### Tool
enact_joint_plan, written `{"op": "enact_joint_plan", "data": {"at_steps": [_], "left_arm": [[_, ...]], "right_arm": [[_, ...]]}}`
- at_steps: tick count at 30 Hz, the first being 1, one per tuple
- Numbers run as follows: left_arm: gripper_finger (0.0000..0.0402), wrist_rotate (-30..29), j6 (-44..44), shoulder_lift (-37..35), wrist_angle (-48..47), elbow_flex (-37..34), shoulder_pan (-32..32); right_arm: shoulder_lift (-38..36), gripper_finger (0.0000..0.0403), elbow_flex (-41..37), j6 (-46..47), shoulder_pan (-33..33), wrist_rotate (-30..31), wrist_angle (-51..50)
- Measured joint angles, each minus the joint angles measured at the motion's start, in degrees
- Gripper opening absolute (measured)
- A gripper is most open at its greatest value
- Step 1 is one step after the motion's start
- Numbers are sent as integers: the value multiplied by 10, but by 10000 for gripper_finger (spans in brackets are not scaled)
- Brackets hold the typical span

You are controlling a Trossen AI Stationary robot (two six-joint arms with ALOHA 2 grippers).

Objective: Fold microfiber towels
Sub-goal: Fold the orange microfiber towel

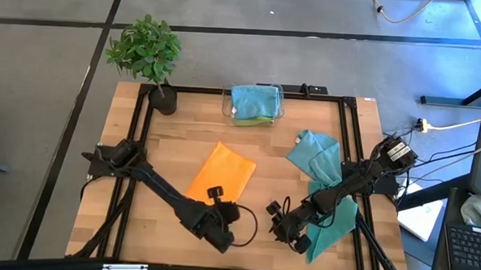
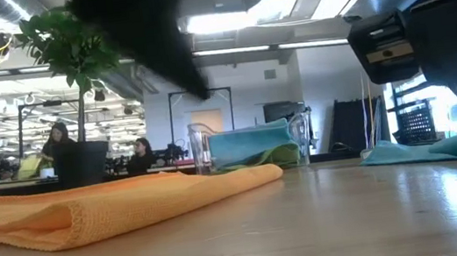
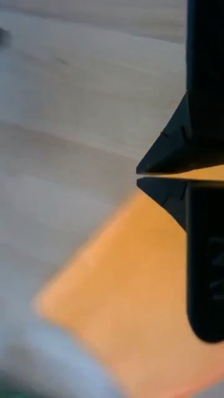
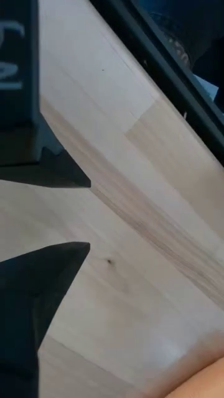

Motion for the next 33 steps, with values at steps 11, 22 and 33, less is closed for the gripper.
{"op": "enact_joint_plan", "data": {"at_steps": [11, 22, 33], "left_arm": [[1, 130, -124, 6, -7, -54, -18], [0, 176, -120, 6, 142, -110, 4], [0, 145, -15, 6, 297, -131, 39]], "right_arm": [[0, 154, -30, -13, 0, 0, 30], [0, 154, -30, -16, -1, 0, 40], [0, 154, -30, -17, -1, 0, 44]]}}
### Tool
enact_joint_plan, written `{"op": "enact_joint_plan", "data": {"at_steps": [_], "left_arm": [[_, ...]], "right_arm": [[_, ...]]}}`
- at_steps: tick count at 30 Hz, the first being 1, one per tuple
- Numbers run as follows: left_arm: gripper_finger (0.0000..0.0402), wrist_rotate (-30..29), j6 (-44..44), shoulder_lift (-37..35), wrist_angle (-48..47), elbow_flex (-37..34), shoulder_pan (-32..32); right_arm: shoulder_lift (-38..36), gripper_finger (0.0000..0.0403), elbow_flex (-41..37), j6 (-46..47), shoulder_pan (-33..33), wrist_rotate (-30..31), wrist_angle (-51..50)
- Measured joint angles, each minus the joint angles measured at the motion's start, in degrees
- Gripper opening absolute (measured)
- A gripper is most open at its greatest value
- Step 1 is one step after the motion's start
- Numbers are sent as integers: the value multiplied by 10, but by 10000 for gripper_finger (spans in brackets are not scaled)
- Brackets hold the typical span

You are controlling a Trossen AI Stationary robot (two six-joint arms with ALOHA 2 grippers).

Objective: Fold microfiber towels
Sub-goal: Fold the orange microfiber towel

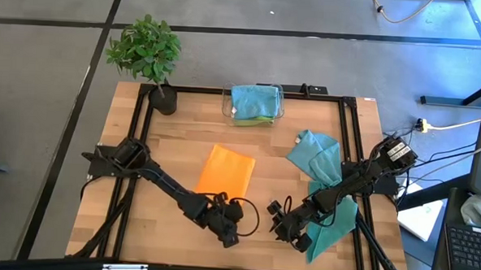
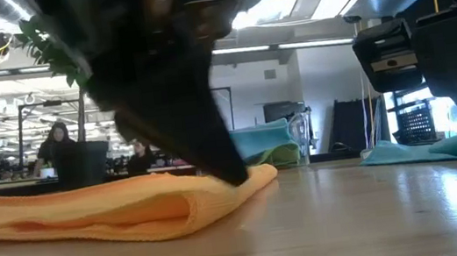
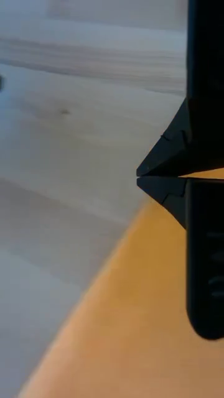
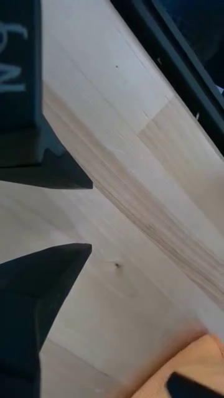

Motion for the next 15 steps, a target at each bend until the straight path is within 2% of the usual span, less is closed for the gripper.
{"op": "enact_joint_plan", "data": {"at_steps": [4, 9, 15], "left_arm": [[0, -5, 16, 0, 16, 0, 8], [0, 21, 16, -7, -56, 28, -4], [0, -44, -37, -8, -197, 81, -39]], "right_arm": [[0, 154, 0, -11, 0, 0, 14], [0, 154, 0, -11, 0, 0, 41], [0, 154, 0, -9, 0, 0, 60]]}}
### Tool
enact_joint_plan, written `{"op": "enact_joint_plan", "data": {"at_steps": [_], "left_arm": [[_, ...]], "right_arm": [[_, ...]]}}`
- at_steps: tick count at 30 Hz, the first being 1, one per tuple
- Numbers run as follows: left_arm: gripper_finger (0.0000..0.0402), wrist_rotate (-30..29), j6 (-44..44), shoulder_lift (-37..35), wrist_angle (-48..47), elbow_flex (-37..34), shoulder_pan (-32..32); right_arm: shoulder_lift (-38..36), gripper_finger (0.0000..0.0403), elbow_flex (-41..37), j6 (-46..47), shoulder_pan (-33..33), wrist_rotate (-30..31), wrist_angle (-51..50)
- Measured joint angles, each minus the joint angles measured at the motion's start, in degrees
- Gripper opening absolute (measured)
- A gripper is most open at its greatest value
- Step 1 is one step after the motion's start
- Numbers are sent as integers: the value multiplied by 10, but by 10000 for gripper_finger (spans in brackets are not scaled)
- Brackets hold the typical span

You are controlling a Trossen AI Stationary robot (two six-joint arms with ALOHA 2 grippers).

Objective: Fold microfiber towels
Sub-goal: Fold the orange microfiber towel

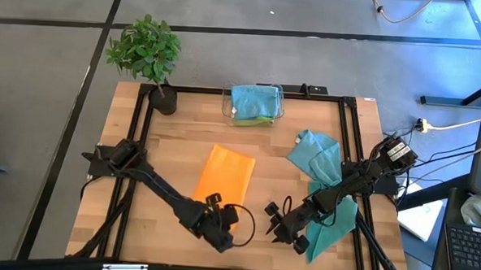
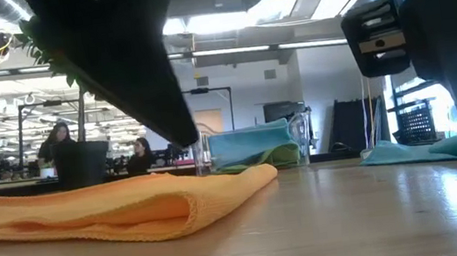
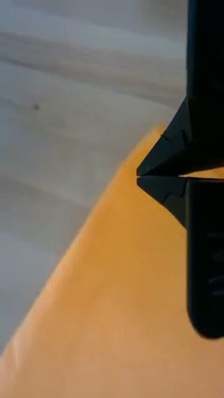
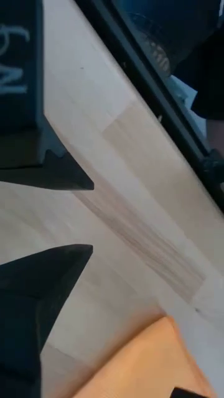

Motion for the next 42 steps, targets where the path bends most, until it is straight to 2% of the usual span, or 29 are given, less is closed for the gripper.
{"op": "enact_joint_plan", "data": {"at_steps": [6, 17, 21, 32, 38, 42], "left_arm": [[0, -40, -72, 3, -82, -7, -18], [0, 3, -46, 16, 53, -60, -2], [0, 42, -54, 30, 85, -59, 14], [0, 54, 66, 42, 206, -62, 36], [0, 52, 128, 40, 208, -54, 40], [0, 46, 139, 30, 161, -30, 35]], "right_arm": [[0, 154, 0, 0, 0, 0, 28], [0, 154, 0, -31, -1, 7, 63], [0, 154, 0, -31, -1, 9, 53], [0, 154, 0, -45, -1, 10, 29], [2, 154, 0, -59, 3, 12, 47], [37, 154, 0, -96, 5, 12, 125]]}}
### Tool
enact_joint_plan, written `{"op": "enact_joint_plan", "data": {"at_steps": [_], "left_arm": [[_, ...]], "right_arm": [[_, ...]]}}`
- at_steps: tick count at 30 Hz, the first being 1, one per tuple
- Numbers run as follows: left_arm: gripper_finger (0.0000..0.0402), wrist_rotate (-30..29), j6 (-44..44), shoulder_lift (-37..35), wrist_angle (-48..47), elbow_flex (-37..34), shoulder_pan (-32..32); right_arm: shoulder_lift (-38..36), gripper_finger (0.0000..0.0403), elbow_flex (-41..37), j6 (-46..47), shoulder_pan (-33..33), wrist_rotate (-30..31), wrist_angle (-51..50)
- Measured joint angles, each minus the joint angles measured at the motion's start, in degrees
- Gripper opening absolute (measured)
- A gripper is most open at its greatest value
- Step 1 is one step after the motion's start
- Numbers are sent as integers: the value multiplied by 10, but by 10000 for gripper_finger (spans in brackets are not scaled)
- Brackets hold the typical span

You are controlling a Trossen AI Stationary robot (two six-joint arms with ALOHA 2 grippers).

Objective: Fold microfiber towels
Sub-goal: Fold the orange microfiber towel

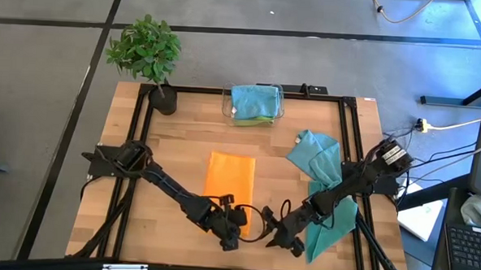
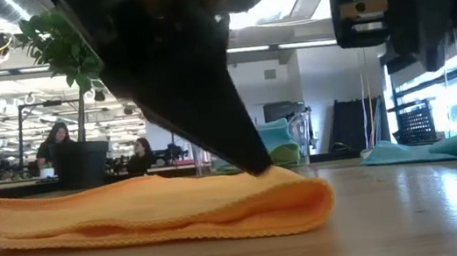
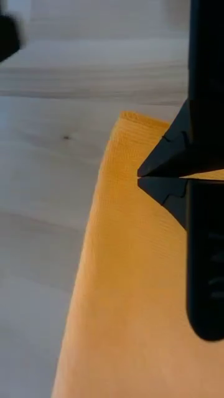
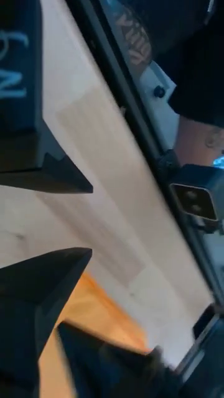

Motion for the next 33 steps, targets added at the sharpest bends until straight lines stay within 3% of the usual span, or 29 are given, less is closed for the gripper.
{"op": "enact_joint_plan", "data": {"at_steps": [2, 8, 16, 25, 33], "left_arm": [[0, -6, -20, -6, -37, 10, -5], [0, -37, -110, -24, -166, 29, -49], [0, -51, -166, -24, -211, 32, -85], [0, -40, -209, -24, -225, 32, -94], [0, -39, -234, -25, -237, 37, -106]], "right_arm": [[25, 154, 0, -28, 0, 17, 32], [80, 154, 0, -103, -1, 167, 112], [89, 154, 0, -133, -10, 112, 123], [89, 154, 31, -130, -27, 97, 72], [137, 154, 64, -134, -28, 93, 69]]}}
